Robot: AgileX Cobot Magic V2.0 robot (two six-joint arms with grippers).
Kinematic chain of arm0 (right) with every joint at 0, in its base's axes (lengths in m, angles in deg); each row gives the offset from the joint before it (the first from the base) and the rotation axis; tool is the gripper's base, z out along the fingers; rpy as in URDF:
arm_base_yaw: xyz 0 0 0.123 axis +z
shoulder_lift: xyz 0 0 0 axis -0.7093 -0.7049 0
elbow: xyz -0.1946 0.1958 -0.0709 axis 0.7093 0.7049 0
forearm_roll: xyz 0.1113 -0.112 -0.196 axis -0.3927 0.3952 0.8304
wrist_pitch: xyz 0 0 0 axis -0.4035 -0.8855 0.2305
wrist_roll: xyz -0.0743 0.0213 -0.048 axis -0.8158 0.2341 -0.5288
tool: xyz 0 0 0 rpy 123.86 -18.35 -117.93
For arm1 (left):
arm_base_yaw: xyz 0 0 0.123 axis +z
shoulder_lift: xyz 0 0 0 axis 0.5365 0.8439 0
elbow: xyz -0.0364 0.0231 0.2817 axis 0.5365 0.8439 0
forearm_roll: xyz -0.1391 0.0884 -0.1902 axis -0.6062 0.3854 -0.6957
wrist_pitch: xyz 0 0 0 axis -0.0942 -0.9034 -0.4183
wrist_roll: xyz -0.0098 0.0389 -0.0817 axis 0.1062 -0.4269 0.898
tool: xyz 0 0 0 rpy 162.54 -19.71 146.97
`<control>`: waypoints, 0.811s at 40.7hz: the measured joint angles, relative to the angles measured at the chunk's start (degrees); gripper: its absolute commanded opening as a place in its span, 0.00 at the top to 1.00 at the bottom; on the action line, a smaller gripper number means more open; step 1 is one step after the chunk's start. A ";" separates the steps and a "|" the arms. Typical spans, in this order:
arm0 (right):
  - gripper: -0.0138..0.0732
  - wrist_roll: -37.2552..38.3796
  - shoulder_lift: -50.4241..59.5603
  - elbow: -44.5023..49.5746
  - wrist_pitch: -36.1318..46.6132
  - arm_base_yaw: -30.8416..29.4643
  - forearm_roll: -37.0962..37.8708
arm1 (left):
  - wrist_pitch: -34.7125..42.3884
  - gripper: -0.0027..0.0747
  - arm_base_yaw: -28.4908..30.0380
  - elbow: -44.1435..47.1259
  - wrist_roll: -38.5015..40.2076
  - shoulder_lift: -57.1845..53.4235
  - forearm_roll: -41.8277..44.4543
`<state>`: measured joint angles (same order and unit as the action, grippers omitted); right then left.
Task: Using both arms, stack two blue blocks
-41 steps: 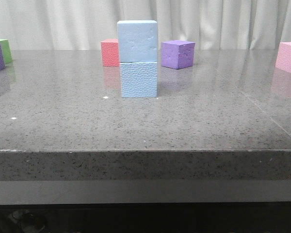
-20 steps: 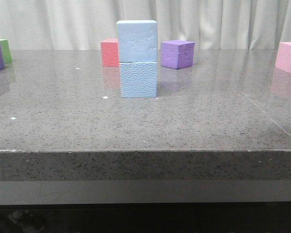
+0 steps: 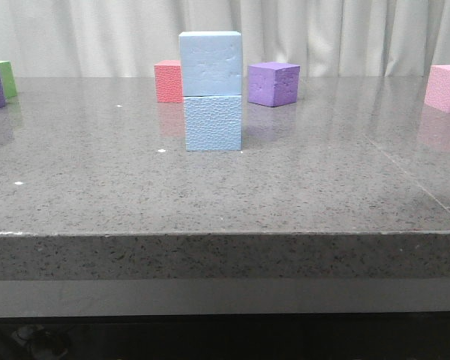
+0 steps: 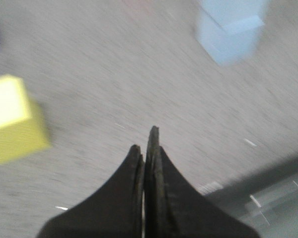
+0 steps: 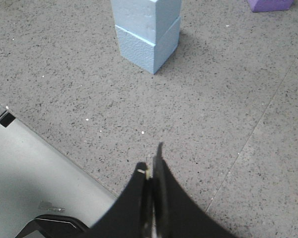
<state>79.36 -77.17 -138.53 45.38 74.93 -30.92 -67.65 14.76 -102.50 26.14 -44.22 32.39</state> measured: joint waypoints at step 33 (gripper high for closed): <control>0.86 0.00 0.00 0.09 -1.12 0.00 -0.24 | 33.07 0.99 14.01 35.51 0.54 -29.65 -3.77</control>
<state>79.36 -77.17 -138.44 44.26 74.93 -31.17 -34.58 28.77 -67.00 26.69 -73.87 28.63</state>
